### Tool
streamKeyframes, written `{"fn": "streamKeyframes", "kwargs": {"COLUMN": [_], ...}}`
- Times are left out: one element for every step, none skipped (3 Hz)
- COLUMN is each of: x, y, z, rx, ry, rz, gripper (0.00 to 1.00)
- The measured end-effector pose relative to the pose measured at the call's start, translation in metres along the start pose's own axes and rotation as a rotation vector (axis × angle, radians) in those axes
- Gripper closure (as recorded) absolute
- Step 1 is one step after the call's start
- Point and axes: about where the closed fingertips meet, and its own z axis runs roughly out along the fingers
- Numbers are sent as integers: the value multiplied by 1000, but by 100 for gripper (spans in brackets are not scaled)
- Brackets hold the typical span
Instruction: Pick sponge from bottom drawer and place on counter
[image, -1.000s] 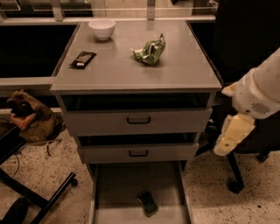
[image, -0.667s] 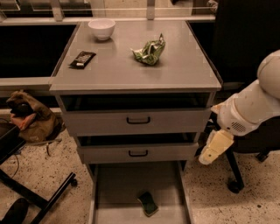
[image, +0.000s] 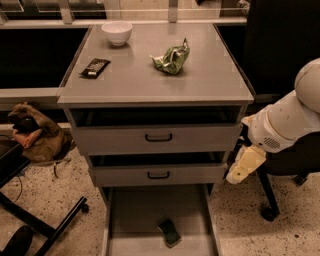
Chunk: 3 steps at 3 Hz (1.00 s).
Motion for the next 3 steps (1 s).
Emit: {"fn": "streamKeyframes", "kwargs": {"x": [7,34,55], "y": [-2,5,19], "z": [24,88,157], "rx": [3,-14,-65], "ry": [-30,-65,-100], "rz": [28,125,193], "gripper": [0,0,0]}}
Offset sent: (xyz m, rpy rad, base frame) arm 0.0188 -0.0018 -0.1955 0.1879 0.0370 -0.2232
